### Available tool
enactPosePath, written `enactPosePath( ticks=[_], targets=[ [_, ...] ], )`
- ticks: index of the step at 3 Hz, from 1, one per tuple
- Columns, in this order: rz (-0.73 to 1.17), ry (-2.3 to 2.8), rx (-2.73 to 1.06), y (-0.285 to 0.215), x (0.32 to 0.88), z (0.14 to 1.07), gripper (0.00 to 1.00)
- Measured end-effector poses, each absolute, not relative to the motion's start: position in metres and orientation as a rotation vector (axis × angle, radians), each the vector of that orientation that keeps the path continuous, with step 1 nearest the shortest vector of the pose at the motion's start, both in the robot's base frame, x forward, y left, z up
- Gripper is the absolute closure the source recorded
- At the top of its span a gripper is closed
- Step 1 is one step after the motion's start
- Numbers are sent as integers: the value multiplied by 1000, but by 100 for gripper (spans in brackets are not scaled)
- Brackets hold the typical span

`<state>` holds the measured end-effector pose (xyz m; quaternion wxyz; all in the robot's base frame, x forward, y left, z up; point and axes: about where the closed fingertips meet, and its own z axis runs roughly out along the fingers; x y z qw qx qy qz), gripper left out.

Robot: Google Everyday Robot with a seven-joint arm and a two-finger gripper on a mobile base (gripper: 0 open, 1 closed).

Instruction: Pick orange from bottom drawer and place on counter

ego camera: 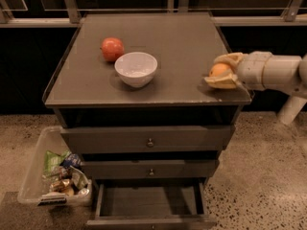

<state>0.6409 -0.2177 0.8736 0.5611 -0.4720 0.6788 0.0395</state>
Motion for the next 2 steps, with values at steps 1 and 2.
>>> enactPosePath(
  ticks=[1, 2],
  targets=[
    [77, 1589, -1188, -195, 682, 887, 100],
    [68, 1600, -1230, -183, 711, 890, 100]
  ],
)
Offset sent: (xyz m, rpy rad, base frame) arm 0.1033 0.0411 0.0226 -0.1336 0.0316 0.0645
